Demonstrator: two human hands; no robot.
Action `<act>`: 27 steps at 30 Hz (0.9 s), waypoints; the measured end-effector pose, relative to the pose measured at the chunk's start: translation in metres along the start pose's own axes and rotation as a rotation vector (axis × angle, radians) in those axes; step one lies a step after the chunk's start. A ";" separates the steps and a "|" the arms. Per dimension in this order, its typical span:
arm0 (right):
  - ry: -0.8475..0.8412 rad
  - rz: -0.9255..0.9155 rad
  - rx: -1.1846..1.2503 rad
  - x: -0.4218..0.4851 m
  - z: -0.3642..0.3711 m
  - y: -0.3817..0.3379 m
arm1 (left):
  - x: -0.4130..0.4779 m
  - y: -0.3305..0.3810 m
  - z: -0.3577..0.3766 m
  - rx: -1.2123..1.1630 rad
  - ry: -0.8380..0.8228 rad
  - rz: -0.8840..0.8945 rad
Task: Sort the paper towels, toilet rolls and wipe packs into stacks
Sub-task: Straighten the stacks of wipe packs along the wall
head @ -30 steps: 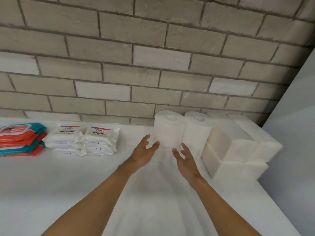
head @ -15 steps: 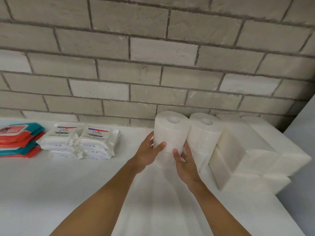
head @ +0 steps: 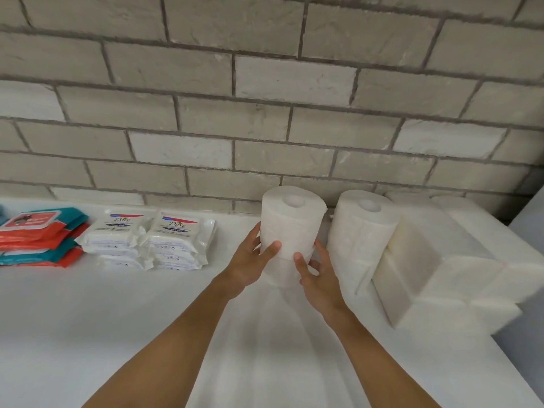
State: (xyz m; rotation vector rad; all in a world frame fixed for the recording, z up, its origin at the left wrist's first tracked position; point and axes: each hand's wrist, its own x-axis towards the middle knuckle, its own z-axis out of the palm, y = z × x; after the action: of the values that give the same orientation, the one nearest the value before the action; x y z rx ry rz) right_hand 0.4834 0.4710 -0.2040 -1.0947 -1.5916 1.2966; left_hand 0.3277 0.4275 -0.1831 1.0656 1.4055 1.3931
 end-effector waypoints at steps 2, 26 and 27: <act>-0.002 0.009 -0.014 0.000 0.007 -0.001 | -0.002 -0.001 -0.008 0.004 0.016 0.000; -0.032 0.047 -0.085 -0.011 0.050 -0.022 | -0.016 -0.006 -0.052 -0.020 0.114 0.006; -0.039 0.054 -0.089 -0.011 0.049 -0.022 | -0.016 -0.006 -0.053 -0.018 0.116 -0.004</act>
State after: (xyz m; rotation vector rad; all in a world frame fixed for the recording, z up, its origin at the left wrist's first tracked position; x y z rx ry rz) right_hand 0.4375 0.4435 -0.1912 -1.1801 -1.6726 1.3003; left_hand 0.2807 0.3981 -0.1890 0.9827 1.4746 1.4822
